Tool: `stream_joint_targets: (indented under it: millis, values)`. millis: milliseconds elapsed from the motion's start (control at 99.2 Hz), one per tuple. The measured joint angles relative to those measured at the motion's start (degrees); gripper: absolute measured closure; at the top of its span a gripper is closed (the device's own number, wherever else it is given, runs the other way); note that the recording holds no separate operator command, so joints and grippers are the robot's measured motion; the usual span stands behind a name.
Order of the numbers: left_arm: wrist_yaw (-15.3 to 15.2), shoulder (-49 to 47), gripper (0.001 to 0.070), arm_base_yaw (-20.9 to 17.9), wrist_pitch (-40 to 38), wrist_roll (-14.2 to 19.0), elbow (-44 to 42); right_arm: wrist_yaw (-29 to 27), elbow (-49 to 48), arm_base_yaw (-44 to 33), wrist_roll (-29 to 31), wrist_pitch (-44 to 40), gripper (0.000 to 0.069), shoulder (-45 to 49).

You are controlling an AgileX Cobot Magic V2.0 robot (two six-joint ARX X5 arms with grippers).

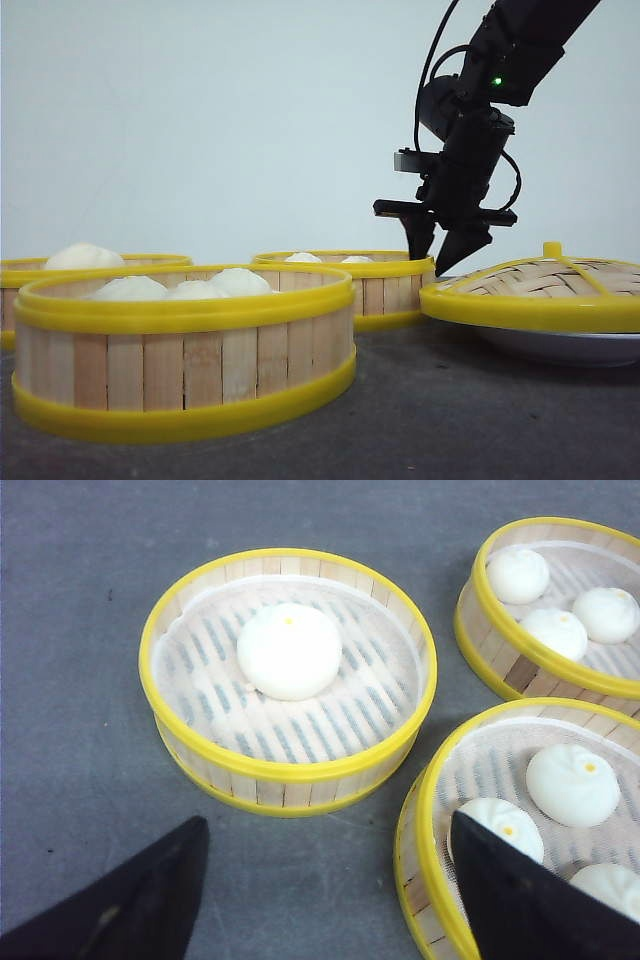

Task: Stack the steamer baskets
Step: 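Move the right gripper down to the rim of the middle steamer basket, then lift the basket with the right gripper and lower it onto the nearest basket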

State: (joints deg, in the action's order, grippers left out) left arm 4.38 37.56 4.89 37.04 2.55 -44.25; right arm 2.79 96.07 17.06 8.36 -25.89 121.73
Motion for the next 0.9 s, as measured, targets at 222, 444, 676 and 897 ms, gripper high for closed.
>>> stream_joint_targets:
  millis: [222, 444, 676, 897]
  values:
    - [0.0, 0.0, 0.0242, 0.0, 0.0, 0.0, 0.0, -0.5, 0.2, 0.0, 0.5, 1.2, 0.0661, 0.5]
    - [0.0, 0.0, 0.0242, 0.0, 0.0, 0.0, 0.0, 0.1, 6.7, 0.0, 3.3, -5.1, 0.0661, 1.5]
    - [0.0, 0.0, 0.0242, 0.0, 0.0, 0.0, 0.0, 0.0, 17.2, 0.2, 5.9, -17.1, 0.0661, -0.6]
    - [0.0, 0.0, 0.0242, 0.0, 0.0, 0.0, 0.0, 0.0, 17.7, 2.1, 6.0, -24.5, 0.0661, -9.2]
